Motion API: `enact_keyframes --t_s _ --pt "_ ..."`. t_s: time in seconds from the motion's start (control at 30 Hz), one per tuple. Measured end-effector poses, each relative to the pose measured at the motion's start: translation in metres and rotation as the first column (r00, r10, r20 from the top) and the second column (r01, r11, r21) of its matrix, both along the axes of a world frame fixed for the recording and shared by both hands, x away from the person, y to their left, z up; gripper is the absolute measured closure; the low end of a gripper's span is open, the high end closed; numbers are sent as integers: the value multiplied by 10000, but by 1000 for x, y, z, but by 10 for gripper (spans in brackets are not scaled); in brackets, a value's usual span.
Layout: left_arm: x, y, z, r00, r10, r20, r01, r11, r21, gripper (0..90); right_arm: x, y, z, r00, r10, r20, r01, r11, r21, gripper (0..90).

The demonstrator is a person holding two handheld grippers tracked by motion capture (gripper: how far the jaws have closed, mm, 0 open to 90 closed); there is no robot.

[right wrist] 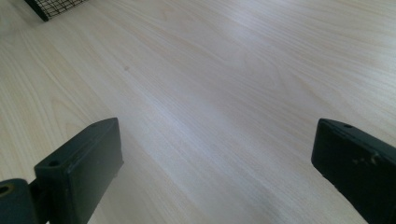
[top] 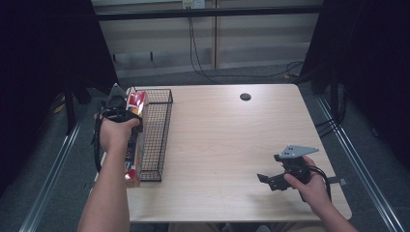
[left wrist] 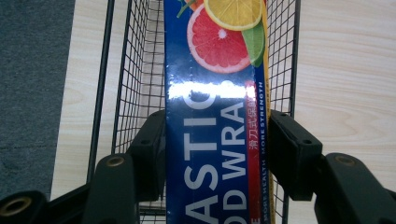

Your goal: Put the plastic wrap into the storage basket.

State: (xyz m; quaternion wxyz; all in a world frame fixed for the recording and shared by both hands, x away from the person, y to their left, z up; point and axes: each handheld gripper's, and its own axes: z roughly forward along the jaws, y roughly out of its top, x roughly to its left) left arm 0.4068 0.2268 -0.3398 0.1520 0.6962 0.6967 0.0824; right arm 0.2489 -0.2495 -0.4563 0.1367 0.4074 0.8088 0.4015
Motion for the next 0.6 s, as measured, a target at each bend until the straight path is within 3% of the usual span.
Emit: enact_keyframes --t_s 0.6 --pt "4 10 -15 9998 101 -169 -102 9999 -54 445 0 2 -2 10000 83 -28 -83 9999 -96 15"
